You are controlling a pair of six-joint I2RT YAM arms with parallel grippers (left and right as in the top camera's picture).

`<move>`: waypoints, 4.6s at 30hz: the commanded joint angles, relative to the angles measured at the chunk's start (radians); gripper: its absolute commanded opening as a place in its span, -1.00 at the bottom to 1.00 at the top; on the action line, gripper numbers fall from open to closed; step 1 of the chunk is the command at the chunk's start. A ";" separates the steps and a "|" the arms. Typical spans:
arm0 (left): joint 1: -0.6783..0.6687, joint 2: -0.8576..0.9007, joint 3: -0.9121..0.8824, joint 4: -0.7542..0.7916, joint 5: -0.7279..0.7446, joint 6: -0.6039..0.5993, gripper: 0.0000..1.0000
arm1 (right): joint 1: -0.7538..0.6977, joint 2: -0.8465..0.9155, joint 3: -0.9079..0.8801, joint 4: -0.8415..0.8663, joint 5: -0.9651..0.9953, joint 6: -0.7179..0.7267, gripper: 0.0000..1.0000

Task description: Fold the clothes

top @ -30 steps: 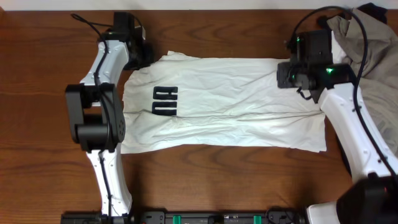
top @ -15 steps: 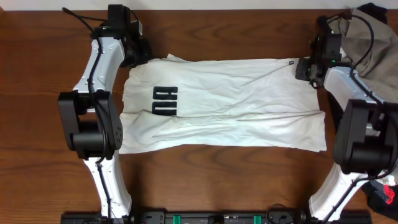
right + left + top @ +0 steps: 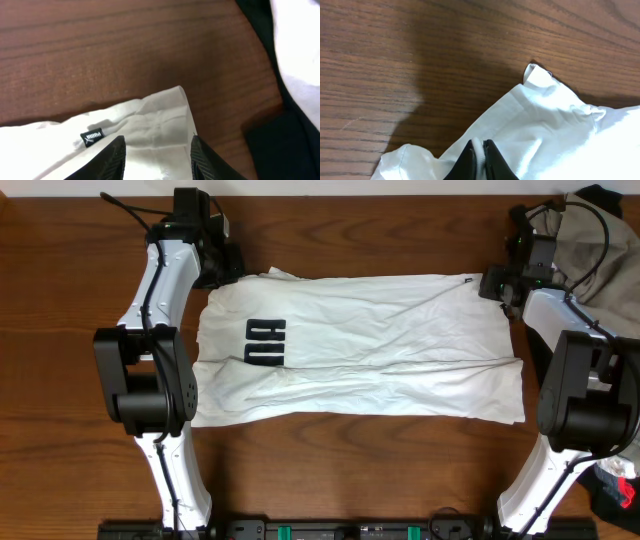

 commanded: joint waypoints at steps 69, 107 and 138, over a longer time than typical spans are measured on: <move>0.018 -0.189 0.009 -0.534 -0.208 -0.002 -0.88 | -0.076 -0.337 0.021 -0.696 0.058 0.042 -0.98; 0.018 -0.197 0.009 -0.216 -0.095 -0.009 -0.88 | -0.084 -0.339 0.056 -0.439 -0.060 0.000 -0.97; 0.019 -0.197 -0.228 -0.506 -0.136 -0.008 -0.88 | -0.119 -0.338 0.009 -0.793 0.047 0.000 -0.97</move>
